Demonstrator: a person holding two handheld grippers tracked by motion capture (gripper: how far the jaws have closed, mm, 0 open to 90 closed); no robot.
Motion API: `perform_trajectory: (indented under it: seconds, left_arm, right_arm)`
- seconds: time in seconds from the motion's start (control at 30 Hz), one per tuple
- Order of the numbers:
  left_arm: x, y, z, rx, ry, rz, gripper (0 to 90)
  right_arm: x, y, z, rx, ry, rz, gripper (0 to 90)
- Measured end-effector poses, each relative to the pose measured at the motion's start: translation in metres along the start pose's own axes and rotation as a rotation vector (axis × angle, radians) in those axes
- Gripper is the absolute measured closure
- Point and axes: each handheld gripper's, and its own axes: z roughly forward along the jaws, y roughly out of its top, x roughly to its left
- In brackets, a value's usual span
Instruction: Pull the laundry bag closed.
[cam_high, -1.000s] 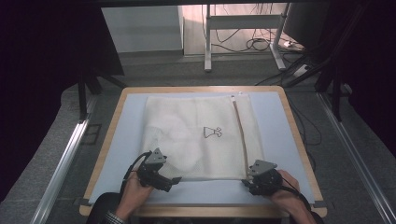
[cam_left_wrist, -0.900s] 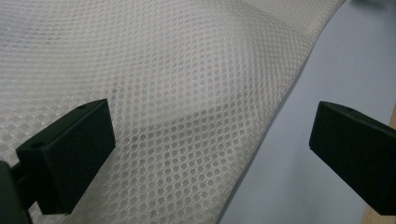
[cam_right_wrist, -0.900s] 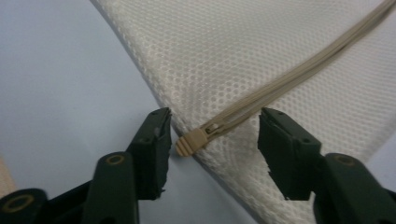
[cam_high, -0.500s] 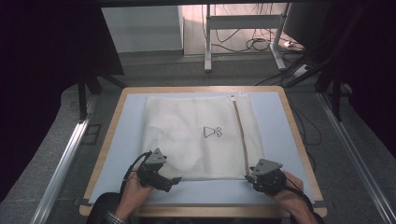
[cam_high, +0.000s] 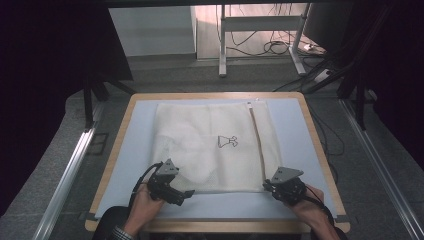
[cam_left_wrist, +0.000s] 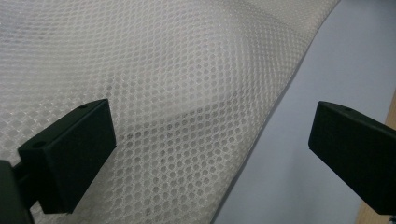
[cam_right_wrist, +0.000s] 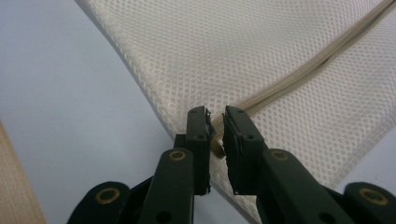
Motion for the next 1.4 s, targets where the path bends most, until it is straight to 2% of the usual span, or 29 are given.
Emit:
perform_trajectory:
  seconds: [0.3, 0.47, 0.57, 0.8, 1.07, 1.4]
  left_arm:
    - [0.0, 0.002, -0.002, -0.022, -0.008, -0.042, 0.4]
    - [-0.002, 0.004, -0.001, -0.019, -0.003, -0.045, 0.8]
    - [-0.005, 0.01, -0.001, -0.027, -0.02, -0.038, 1.4]
    - [-0.014, 0.019, 0.003, -0.017, -0.008, 0.027, 6.7]
    - [-0.02, 0.026, 0.007, -0.02, -0.028, 0.09, 17.9]
    - [-0.026, 0.035, 0.014, -0.031, -0.059, 0.122, 29.1]
  right_arm:
    - [-0.001, 0.001, 0.001, 0.008, 0.01, 0.007, 84.8]
    - [-0.003, 0.001, 0.001, 0.007, 0.017, 0.023, 84.6]
    - [-0.005, 0.001, 0.001, 0.008, 0.031, 0.037, 84.7]
    - [-0.006, 0.001, 0.001, 0.007, 0.038, 0.032, 85.2]
    - [-0.006, 0.001, 0.001, 0.009, 0.042, 0.038, 85.3]
    - [-0.006, 0.002, 0.001, 0.009, 0.043, 0.032, 85.2]
